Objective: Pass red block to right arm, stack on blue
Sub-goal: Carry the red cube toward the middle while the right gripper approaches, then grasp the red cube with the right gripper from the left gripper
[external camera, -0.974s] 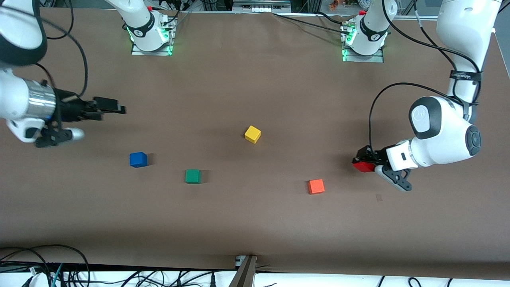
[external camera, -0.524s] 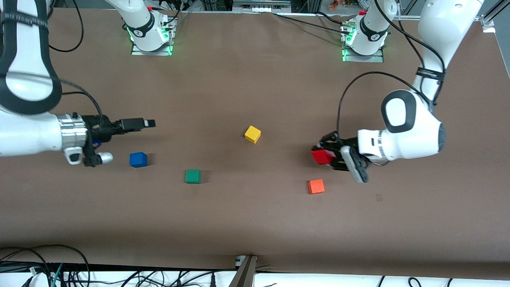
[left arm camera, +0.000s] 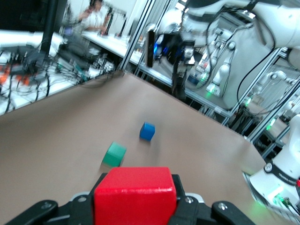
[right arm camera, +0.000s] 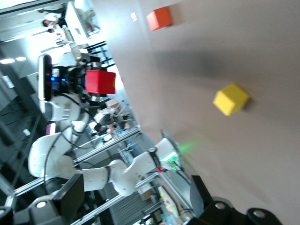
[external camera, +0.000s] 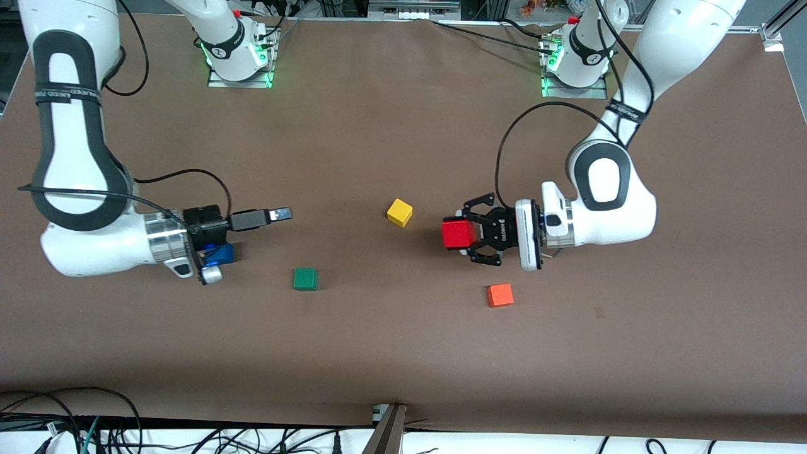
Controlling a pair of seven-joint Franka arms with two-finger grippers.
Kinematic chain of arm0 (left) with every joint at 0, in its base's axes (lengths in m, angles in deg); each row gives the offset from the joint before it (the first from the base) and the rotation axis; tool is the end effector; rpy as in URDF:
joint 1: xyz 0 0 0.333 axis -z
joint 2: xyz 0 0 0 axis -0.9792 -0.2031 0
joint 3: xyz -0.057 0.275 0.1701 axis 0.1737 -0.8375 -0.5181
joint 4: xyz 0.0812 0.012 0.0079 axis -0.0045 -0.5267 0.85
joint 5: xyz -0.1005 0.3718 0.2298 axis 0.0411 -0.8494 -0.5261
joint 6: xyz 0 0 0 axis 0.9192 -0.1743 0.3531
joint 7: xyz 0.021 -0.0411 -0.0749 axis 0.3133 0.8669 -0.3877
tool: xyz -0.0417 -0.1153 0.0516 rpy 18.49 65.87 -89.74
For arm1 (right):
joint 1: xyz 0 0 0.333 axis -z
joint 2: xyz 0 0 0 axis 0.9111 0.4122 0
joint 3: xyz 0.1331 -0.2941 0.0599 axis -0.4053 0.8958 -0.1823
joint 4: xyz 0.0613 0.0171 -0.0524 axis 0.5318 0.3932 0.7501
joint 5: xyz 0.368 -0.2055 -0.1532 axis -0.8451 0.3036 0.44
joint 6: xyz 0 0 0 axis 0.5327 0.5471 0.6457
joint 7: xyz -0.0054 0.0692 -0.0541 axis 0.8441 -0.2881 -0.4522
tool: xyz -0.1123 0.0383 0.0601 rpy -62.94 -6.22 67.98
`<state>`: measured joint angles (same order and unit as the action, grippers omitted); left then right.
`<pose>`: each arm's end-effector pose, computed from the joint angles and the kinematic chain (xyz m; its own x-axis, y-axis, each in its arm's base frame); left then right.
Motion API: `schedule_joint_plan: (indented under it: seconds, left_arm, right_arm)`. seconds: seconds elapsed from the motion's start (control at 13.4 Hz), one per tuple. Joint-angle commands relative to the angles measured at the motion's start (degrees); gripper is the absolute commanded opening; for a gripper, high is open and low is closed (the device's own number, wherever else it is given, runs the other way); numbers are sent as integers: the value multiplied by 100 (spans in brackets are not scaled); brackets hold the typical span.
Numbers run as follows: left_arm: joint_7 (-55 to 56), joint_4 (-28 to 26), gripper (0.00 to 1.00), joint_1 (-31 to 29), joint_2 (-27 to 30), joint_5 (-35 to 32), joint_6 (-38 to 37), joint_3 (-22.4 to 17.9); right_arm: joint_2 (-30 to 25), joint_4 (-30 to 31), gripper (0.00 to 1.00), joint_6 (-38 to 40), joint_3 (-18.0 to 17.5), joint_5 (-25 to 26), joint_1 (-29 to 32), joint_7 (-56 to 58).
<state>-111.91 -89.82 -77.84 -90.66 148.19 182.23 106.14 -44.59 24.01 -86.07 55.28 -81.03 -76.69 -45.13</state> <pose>0.6778 -0.3206 0.2918 0.4533 -0.2191 0.8640 -0.8907 -0.1492 0.4295 0.7135 0.2150 0.3495 0.8981 0.1953 -0.3941 -0.2901 -0.4105 -0.8645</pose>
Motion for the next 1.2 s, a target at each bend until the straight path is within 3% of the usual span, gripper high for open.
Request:
schedule_joint_plan:
  seconds: [0.0,0.37,0.67,1.12]
  left_arm:
    - [-1348,237,11,279,-512,1123,39,32]
    - [-2195,466,7,684,-794,2189,22,32]
    - [-3047,484,7,1246,-900,3463,39,23]
    - [-3093,563,8,1309,-909,3598,101,14]
  right_arm:
    - [191,55,100,-137,6,-748,-214,51]
    - [376,310,100,-1023,-3,-1646,-820,523]
    - [552,363,100,-1306,-3,-1805,-1006,1026]
    - [307,687,100,-1245,-11,-1902,-1068,1017]
